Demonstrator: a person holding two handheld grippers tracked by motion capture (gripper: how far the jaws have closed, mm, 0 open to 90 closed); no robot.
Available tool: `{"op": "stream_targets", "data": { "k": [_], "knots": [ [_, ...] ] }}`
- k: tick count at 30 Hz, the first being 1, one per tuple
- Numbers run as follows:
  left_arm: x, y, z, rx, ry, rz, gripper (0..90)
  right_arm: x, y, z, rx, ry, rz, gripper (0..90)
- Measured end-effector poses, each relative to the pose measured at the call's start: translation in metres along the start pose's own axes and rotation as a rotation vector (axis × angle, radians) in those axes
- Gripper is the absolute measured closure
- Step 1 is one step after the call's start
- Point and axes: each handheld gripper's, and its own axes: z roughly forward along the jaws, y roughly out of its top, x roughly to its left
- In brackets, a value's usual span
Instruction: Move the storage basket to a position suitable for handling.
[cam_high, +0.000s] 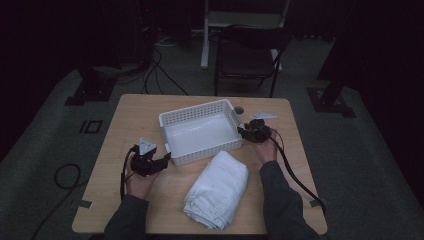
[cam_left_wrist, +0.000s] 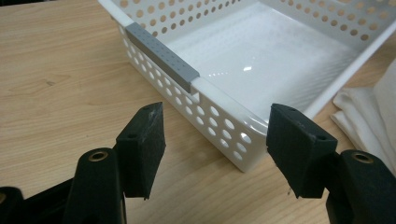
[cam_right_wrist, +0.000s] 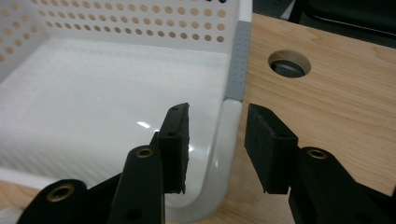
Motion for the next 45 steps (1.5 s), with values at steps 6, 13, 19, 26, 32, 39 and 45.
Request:
{"op": "stream_targets", "data": {
  "k": [6, 13, 19, 26, 32, 39, 45],
  "knots": [
    [-0.002, 0.001, 0.001, 0.005, -0.013, 0.008, 38.8, 0.001, -0.002, 0.004, 0.011, -0.006, 0.008, 63.1],
    [0.007, 0.003, 0.009, 0.015, -0.005, -0.02, 43.2, 0.001, -0.008, 0.005, 0.022, -0.02, 0.018, 67.2],
    [0.013, 0.009, 0.018, 0.008, -0.019, -0.04, 49.7, 0.0, -0.01, 0.001, 0.022, -0.028, 0.036, 66.4],
    [0.019, 0.019, 0.03, 0.017, -0.016, -0.047, 53.1, 0.0, -0.013, -0.004, 0.023, -0.041, 0.074, 65.5],
    [0.023, 0.026, 0.036, 0.023, -0.011, -0.047, 53.5, 0.002, -0.014, -0.007, 0.028, -0.064, 0.099, 64.9],
    [0.028, 0.028, 0.041, 0.015, -0.01, -0.058, 53.4, 0.005, -0.018, -0.012, 0.026, -0.057, 0.117, 63.5],
    [0.029, 0.032, 0.046, 0.019, -0.005, -0.054, 53.3, 0.004, -0.023, -0.017, 0.012, -0.05, 0.145, 62.2]
  ]
}}
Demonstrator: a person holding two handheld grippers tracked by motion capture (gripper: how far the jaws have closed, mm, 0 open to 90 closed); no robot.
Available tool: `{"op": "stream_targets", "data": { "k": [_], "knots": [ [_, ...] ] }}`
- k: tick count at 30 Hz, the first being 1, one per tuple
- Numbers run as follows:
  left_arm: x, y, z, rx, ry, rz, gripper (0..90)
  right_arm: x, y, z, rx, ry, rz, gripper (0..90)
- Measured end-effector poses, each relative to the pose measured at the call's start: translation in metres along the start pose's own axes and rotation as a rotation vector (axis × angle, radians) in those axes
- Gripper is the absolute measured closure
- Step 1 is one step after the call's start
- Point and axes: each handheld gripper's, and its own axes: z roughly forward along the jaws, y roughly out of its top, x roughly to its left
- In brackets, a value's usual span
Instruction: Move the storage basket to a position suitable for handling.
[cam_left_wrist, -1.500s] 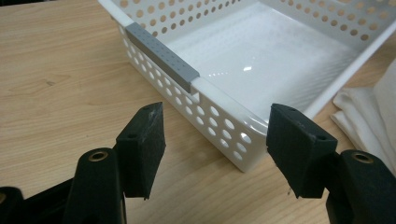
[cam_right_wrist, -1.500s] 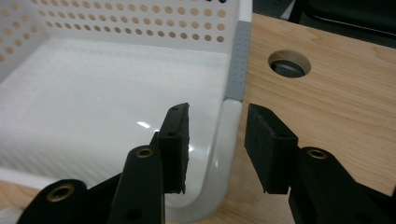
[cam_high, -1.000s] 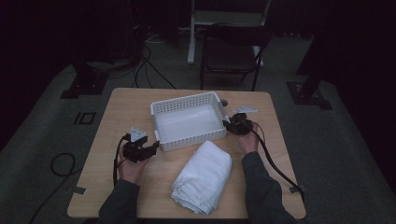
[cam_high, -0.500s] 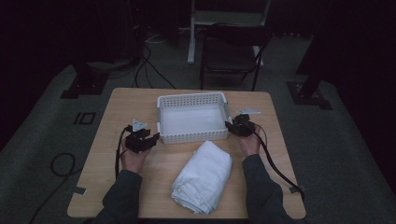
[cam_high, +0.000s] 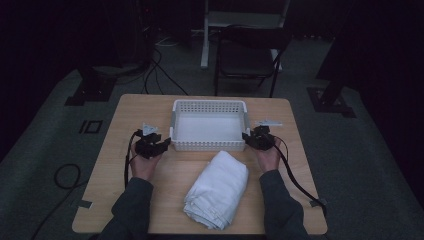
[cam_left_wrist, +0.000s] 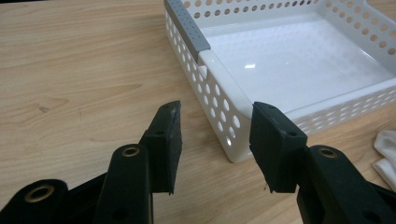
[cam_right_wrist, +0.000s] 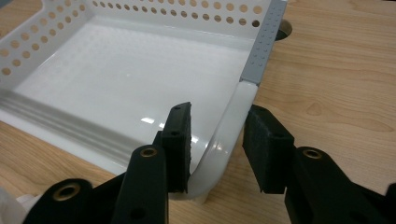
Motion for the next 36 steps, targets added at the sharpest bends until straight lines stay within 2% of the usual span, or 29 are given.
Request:
{"op": "stream_targets", "data": {
  "k": [7, 9, 13, 16, 20, 25, 29, 36],
  "knots": [
    [0.002, 0.002, 0.005, 0.006, 0.005, -0.007, 53.0, 0.0, 0.0, 0.0, -0.001, -0.007, 0.003, 61.1],
    [0.003, 0.002, 0.006, 0.017, 0.017, -0.007, 50.0, 0.0, 0.0, 0.0, -0.001, -0.012, 0.0, 60.5],
    [0.001, 0.0, -0.002, -0.004, 0.029, -0.011, 45.6, -0.002, 0.001, -0.005, -0.019, -0.029, 0.001, 53.7],
    [-0.001, -0.001, -0.012, -0.024, 0.023, -0.009, 44.0, -0.004, 0.001, -0.013, -0.04, -0.037, 0.004, 49.6],
    [-0.008, -0.005, -0.025, -0.045, -0.008, -0.007, 43.0, -0.005, -0.003, -0.027, -0.056, -0.048, -0.017, 46.8],
    [-0.024, -0.012, -0.035, -0.043, -0.061, 0.012, 41.9, -0.002, -0.013, -0.042, -0.06, -0.04, -0.054, 45.7],
    [-0.037, -0.015, -0.041, -0.043, -0.105, 0.022, 41.4, 0.007, -0.022, -0.051, -0.055, -0.019, -0.086, 45.2],
    [-0.059, -0.02, -0.051, -0.04, -0.146, 0.07, 40.5, 0.026, -0.04, -0.066, -0.042, 0.019, -0.161, 44.1]
  ]
}}
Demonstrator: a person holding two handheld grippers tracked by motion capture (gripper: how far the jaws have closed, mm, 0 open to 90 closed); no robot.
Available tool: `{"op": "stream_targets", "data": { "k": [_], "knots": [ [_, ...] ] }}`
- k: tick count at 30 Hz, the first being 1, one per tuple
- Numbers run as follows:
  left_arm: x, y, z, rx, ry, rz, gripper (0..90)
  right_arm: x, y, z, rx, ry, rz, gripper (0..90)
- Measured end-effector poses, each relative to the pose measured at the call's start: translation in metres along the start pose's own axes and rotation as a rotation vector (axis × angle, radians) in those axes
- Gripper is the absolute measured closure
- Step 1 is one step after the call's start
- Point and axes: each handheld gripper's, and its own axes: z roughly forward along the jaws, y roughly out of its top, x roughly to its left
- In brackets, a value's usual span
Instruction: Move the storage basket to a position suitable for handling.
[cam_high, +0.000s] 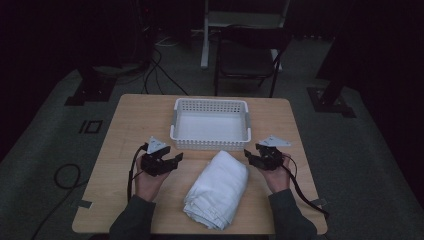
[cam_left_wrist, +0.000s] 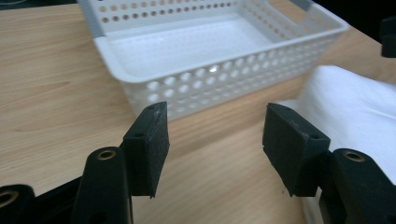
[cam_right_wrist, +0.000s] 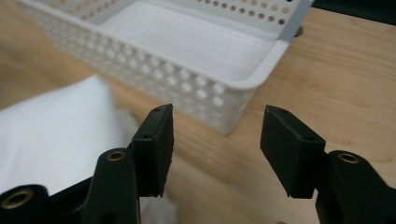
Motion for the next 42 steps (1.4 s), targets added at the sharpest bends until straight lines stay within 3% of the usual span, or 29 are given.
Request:
{"op": "stream_targets", "data": {
  "k": [3, 8, 16, 20, 26, 29, 36, 42],
  "knots": [
    [-0.007, -0.002, -0.002, 0.006, -0.007, 0.021, 40.4, 0.009, -0.007, -0.006, 0.009, 0.008, -0.04, 43.4],
    [-0.013, -0.01, 0.0, 0.027, -0.031, 0.023, 40.4, 0.023, -0.018, -0.015, 0.022, 0.033, -0.078, 42.7],
    [-0.038, -0.026, -0.006, 0.064, -0.112, 0.052, 39.9, 0.047, -0.035, -0.027, 0.035, 0.086, -0.144, 40.7],
    [-0.046, -0.033, -0.007, 0.078, -0.12, 0.078, 39.4, 0.052, -0.04, -0.032, 0.03, 0.105, -0.153, 41.6],
    [-0.052, -0.045, 0.002, 0.128, -0.164, 0.061, 39.5, 0.051, -0.051, -0.041, 0.038, 0.124, -0.14, 41.6],
    [-0.056, -0.049, 0.008, 0.158, -0.153, 0.086, 39.4, 0.053, -0.058, -0.045, 0.05, 0.144, -0.147, 41.4],
    [-0.055, -0.052, 0.026, 0.194, -0.143, 0.088, 39.7, 0.063, -0.073, -0.046, 0.088, 0.2, -0.179, 40.0],
    [-0.053, -0.047, 0.045, 0.203, -0.136, 0.093, 39.7, 0.077, -0.086, -0.052, 0.126, 0.261, -0.243, 38.8]
  ]
}}
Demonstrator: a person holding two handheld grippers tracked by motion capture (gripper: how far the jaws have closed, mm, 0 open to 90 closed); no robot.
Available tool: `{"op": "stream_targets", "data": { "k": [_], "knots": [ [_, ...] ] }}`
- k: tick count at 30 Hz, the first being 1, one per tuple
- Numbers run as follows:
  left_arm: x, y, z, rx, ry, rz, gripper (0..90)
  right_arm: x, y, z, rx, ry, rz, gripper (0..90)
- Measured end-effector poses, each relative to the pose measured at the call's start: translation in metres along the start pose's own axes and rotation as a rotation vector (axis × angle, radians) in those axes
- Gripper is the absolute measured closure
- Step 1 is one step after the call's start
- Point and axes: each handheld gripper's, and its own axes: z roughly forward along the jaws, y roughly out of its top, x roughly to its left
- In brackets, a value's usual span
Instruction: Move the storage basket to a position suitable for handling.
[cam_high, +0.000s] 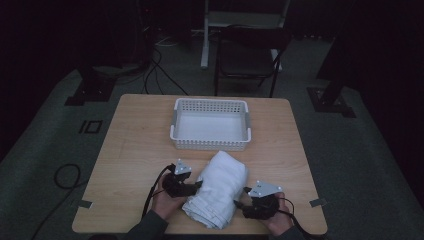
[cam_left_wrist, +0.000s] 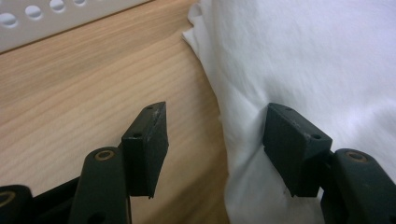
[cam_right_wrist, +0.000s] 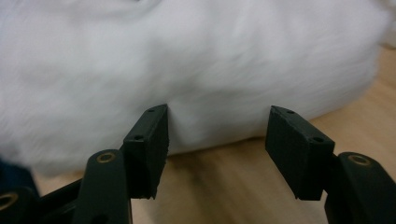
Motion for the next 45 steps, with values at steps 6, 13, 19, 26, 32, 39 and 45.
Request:
{"op": "stream_targets", "data": {
  "k": [6, 13, 19, 26, 32, 39, 45],
  "knots": [
    [0.007, 0.009, 0.009, -0.002, -0.009, 0.001, 39.7, 0.011, -0.005, 0.012, 0.051, 0.031, -0.034, 38.2],
    [0.02, 0.023, 0.008, -0.026, 0.038, -0.024, 40.2, 0.011, 0.001, 0.024, 0.049, 0.024, -0.014, 39.4],
    [0.028, 0.022, -0.014, -0.069, 0.068, -0.045, 40.2, 0.013, 0.007, 0.031, 0.047, 0.013, -0.005, 39.9],
    [0.024, 0.014, -0.044, -0.111, 0.076, -0.037, 39.5, 0.017, 0.017, 0.041, 0.05, -0.001, -0.016, 41.9],
    [0.008, 0.004, -0.059, -0.123, 0.064, -0.024, 37.4, 0.015, 0.024, 0.049, 0.049, -0.011, -0.014, 42.4],
    [-0.014, -0.012, -0.074, -0.121, 0.044, -0.013, 34.3, 0.015, 0.028, 0.052, 0.051, -0.013, -0.011, 42.1],
    [-0.022, -0.026, -0.081, -0.118, 0.034, -0.062, 27.9, 0.014, 0.029, 0.045, 0.033, -0.025, -0.008, 39.2]
  ]
}}
